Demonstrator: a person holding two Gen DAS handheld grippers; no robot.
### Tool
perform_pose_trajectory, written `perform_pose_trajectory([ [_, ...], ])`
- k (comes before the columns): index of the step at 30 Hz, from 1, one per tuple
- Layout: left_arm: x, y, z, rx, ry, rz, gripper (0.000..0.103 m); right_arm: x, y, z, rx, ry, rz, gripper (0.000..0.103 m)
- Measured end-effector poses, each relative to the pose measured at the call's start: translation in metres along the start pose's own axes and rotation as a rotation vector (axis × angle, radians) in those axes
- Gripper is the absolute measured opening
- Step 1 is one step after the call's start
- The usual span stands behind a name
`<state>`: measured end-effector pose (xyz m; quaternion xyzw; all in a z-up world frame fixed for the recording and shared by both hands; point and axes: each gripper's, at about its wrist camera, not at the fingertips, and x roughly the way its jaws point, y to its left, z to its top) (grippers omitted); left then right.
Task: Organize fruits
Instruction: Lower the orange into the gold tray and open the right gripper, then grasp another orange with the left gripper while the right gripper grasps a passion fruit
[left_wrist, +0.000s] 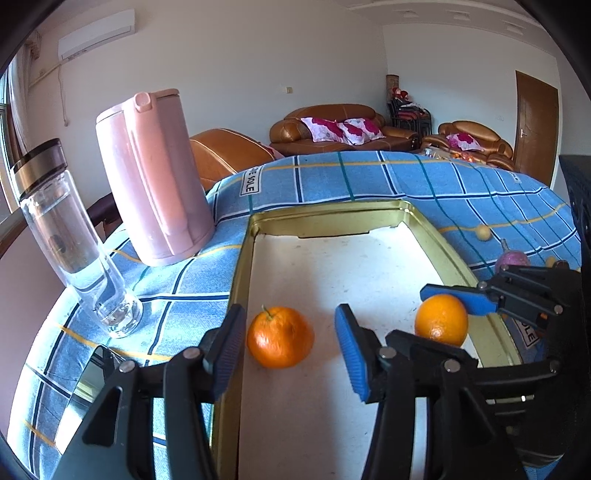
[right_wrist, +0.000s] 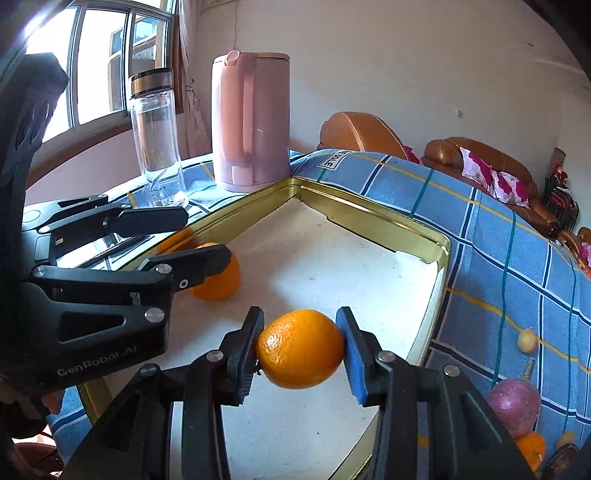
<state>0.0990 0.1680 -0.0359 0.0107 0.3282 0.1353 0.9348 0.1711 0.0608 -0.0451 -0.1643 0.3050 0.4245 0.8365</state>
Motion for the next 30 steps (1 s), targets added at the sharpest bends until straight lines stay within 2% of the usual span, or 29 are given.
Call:
perform_pose_trajectory([
  [1, -0.001, 0.002, 0.0, -0.006, -0.007, 0.005, 0.065, 0.0, 0.002, 0.0, 0.0, -0.004, 0.003, 0.043],
  [3, -0.005, 0.006, -0.001, -0.015, -0.024, 0.005, 0.072, 0.0, 0.007, 0.001, 0.007, -0.012, 0.021, 0.043],
  [6, -0.008, 0.008, -0.003, -0.017, -0.036, 0.009, 0.075, 0.0, 0.018, 0.001, -0.009, -0.02, 0.041, 0.043],
  [8, -0.013, 0.009, -0.003, -0.026, -0.057, 0.009, 0.082, -0.007, 0.024, 0.001, -0.027, -0.046, -0.005, 0.043],
  [10, -0.023, 0.013, -0.002, -0.054, -0.093, 0.02, 0.1, -0.016, 0.021, 0.002, -0.014, -0.072, -0.043, 0.05],
  [11, -0.029, 0.014, -0.001, -0.068, -0.119, 0.024, 0.103, -0.021, 0.017, 0.002, -0.001, -0.085, -0.052, 0.061],
  [12, -0.035, 0.015, -0.001, -0.079, -0.144, 0.023, 0.103, -0.026, 0.013, 0.002, 0.011, -0.093, -0.054, 0.068],
  [19, -0.058, -0.005, 0.002, -0.089, -0.211, -0.032, 0.103, -0.066, -0.007, -0.009, 0.052, -0.139, -0.091, 0.07],
  [21, -0.062, -0.016, 0.001, -0.081, -0.214, -0.046, 0.103, -0.076, -0.01, -0.016, 0.046, -0.145, -0.102, 0.074],
  [24, -0.067, -0.032, -0.001, -0.075, -0.225, -0.078, 0.103, -0.093, -0.019, -0.035, 0.041, -0.152, -0.151, 0.075],
  [30, -0.068, -0.073, -0.007, -0.044, -0.216, -0.158, 0.103, -0.132, -0.06, -0.09, 0.15, -0.129, -0.236, 0.077],
])
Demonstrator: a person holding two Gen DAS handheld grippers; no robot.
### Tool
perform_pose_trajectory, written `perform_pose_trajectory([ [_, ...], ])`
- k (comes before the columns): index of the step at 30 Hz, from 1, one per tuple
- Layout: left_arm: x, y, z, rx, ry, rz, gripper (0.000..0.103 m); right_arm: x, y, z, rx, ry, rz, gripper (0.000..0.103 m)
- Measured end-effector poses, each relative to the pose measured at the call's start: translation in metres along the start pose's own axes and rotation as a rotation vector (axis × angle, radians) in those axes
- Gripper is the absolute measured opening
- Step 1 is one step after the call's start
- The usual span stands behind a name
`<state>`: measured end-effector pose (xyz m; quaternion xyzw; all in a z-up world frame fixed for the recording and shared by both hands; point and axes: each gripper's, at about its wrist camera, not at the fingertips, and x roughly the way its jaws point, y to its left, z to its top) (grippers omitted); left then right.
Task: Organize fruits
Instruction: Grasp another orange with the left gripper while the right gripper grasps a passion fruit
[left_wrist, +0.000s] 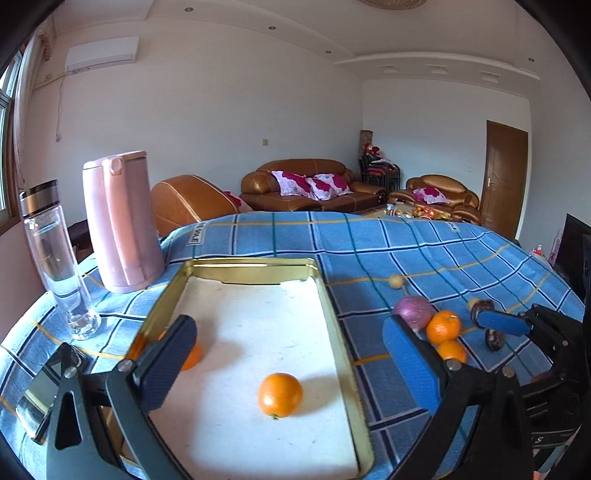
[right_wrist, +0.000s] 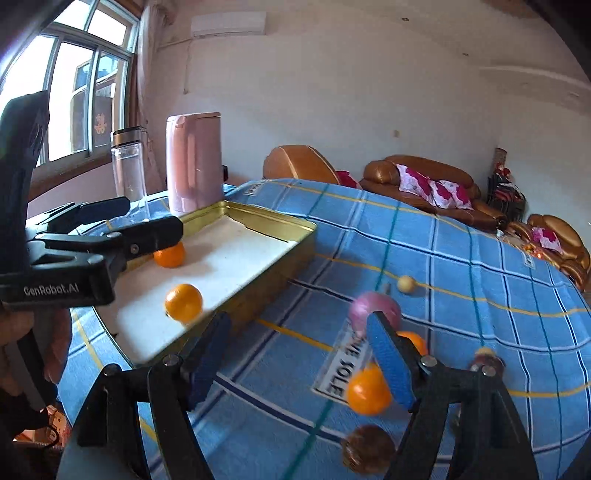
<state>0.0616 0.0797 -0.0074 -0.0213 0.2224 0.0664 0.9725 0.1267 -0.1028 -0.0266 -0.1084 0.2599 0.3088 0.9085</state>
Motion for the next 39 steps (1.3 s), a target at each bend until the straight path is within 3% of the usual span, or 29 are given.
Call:
perform_pose_trajectory([
  [8, 0.013, -0.054, -0.012, 0.075, 0.049, -0.083, 0.103, -0.01, -0.035, -0.034, 0.077, 0.083, -0.017, 0.077],
  [17, 0.025, -0.067, -0.018, 0.087, 0.088, -0.095, 0.103, 0.009, -0.037, -0.04, 0.081, 0.204, 0.038, 0.076],
  [19, 0.027, -0.07, -0.02, 0.086, 0.096, -0.101, 0.103, 0.015, -0.039, -0.041, 0.091, 0.235, 0.064, 0.062],
  [20, 0.027, -0.071, -0.021, 0.088, 0.097, -0.107, 0.103, 0.018, -0.039, -0.042, 0.093, 0.252, 0.077, 0.044],
  [27, 0.034, -0.079, -0.023, 0.1, 0.12, -0.129, 0.101, 0.002, -0.045, -0.042, 0.11, 0.154, 0.079, 0.043],
  [29, 0.036, -0.085, -0.021, 0.106, 0.129, -0.152, 0.098, -0.004, -0.05, -0.041, 0.107, 0.126, 0.028, 0.043],
  [32, 0.042, -0.097, -0.02, 0.128, 0.151, -0.173, 0.089, -0.013, -0.063, -0.033, 0.133, 0.075, -0.016, 0.043],
  [36, 0.055, -0.119, -0.022, 0.165, 0.191, -0.206, 0.079, -0.024, -0.082, -0.028, 0.162, 0.009, -0.139, 0.043],
  [39, 0.066, -0.132, -0.023, 0.185, 0.242, -0.24, 0.069, -0.023, -0.093, -0.028, 0.204, -0.002, -0.164, 0.043],
])
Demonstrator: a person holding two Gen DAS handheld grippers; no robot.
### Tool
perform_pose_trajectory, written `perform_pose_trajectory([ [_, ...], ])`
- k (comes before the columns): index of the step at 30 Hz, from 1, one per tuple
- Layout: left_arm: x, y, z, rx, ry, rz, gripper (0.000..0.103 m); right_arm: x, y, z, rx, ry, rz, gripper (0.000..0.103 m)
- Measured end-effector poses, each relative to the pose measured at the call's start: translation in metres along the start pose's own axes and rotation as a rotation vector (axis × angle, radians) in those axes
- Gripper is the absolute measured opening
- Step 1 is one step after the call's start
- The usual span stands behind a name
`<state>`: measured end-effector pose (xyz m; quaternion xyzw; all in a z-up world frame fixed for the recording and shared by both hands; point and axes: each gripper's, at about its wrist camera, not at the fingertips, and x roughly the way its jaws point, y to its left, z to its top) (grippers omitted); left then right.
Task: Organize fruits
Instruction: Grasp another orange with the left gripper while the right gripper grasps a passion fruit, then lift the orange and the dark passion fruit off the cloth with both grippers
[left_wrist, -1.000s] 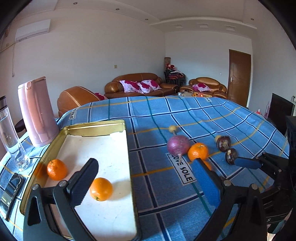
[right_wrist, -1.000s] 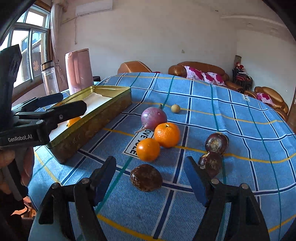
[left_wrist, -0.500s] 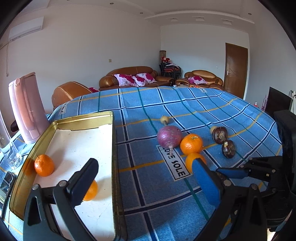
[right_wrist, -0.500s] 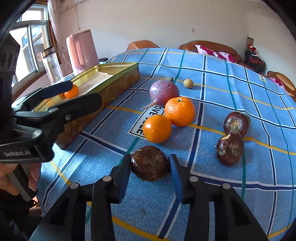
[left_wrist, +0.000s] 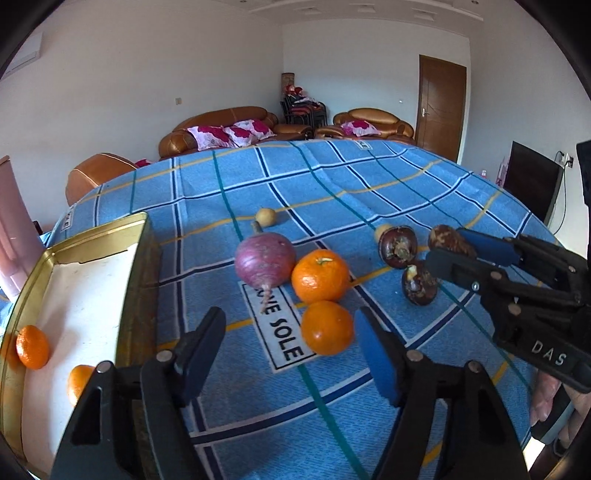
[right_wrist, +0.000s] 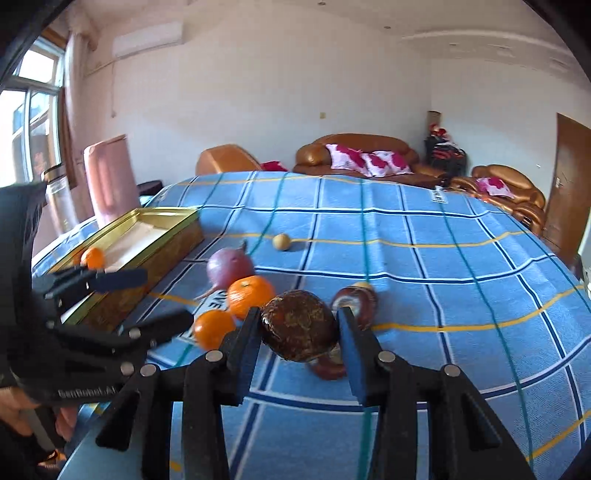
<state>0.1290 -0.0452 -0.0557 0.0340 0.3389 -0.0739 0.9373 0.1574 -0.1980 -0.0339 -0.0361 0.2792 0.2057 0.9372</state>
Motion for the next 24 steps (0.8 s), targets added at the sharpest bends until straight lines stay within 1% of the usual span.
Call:
perform_pose_trajectory([
  [1, 0.004, -0.002, 0.002, 0.006, 0.015, -0.006, 0.063, 0.0, -0.003, 0.001, 0.015, 0.0, 0.008, 0.043],
  [3, 0.014, -0.007, 0.004, 0.021, 0.053, -0.009, 0.058, -0.002, -0.004, 0.0, 0.009, -0.005, -0.003, 0.043],
  [5, 0.024, -0.011, 0.004, 0.029, 0.096, -0.035, 0.055, -0.001, -0.005, 0.0, 0.009, 0.004, -0.009, 0.043],
  [7, 0.032, -0.013, 0.005, 0.031, 0.134, -0.053, 0.043, 0.002, -0.009, -0.001, 0.019, 0.024, 0.001, 0.043],
  [9, 0.038, -0.012, 0.005, 0.023, 0.155, -0.073, 0.039, 0.007, -0.01, -0.002, 0.019, 0.055, 0.016, 0.043],
  [11, 0.04, -0.009, 0.005, 0.011, 0.161, -0.077, 0.039, 0.01, -0.01, -0.004, 0.013, 0.074, 0.031, 0.043],
  [13, 0.038, -0.007, 0.004, 0.0, 0.158, -0.083, 0.038, 0.013, -0.008, -0.007, 0.011, 0.086, 0.039, 0.043],
  [16, 0.033, -0.003, 0.004, -0.017, 0.128, -0.089, 0.038, 0.011, -0.008, -0.01, 0.018, 0.078, 0.049, 0.043],
  [24, 0.013, 0.003, 0.005, -0.033, 0.018, -0.081, 0.038, -0.003, -0.005, -0.011, 0.011, 0.0, 0.054, 0.043],
])
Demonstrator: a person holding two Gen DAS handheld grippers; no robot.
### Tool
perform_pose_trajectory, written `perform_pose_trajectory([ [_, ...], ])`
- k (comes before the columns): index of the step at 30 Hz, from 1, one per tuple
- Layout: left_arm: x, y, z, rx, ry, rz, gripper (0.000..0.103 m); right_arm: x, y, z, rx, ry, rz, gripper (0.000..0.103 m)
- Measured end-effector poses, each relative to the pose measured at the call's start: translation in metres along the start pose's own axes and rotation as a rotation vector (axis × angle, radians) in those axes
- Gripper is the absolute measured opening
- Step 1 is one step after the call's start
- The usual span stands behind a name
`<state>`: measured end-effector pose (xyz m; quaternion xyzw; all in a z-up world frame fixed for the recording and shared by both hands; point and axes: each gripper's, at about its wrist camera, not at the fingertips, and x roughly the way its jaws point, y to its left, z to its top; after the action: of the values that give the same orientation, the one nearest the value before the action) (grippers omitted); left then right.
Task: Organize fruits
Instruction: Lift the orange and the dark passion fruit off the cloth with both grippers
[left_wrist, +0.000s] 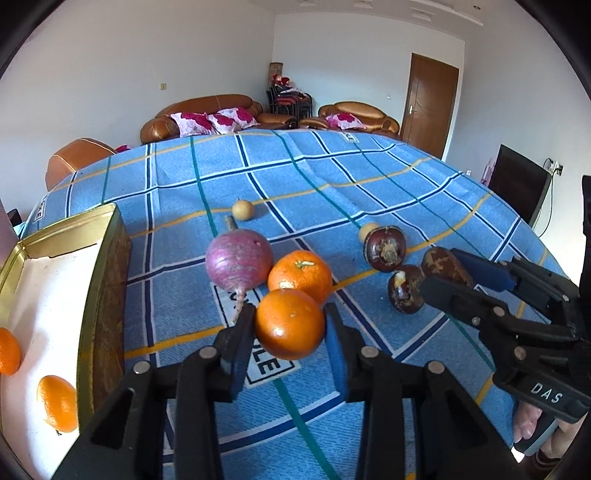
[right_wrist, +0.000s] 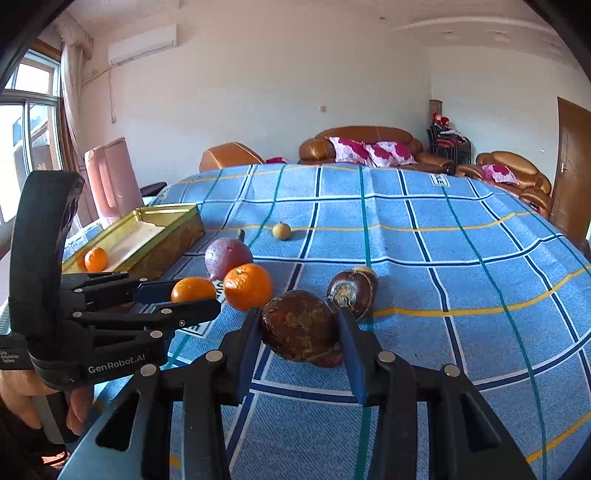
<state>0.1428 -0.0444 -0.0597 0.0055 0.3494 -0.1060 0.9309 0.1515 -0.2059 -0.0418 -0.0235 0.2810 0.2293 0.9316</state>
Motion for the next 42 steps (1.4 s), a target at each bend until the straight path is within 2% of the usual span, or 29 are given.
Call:
perform_pose_trajectory([
  [15, -0.029, 0.004, -0.002, -0.016, -0.156, 0.044, 0.038, -0.016, 0.015, -0.002, -0.048, -0.11, 0.027, 0.043],
  [42, -0.058, -0.002, -0.009, 0.006, -0.315, 0.108, 0.038, -0.036, 0.029, -0.007, -0.103, -0.226, 0.033, 0.043],
])
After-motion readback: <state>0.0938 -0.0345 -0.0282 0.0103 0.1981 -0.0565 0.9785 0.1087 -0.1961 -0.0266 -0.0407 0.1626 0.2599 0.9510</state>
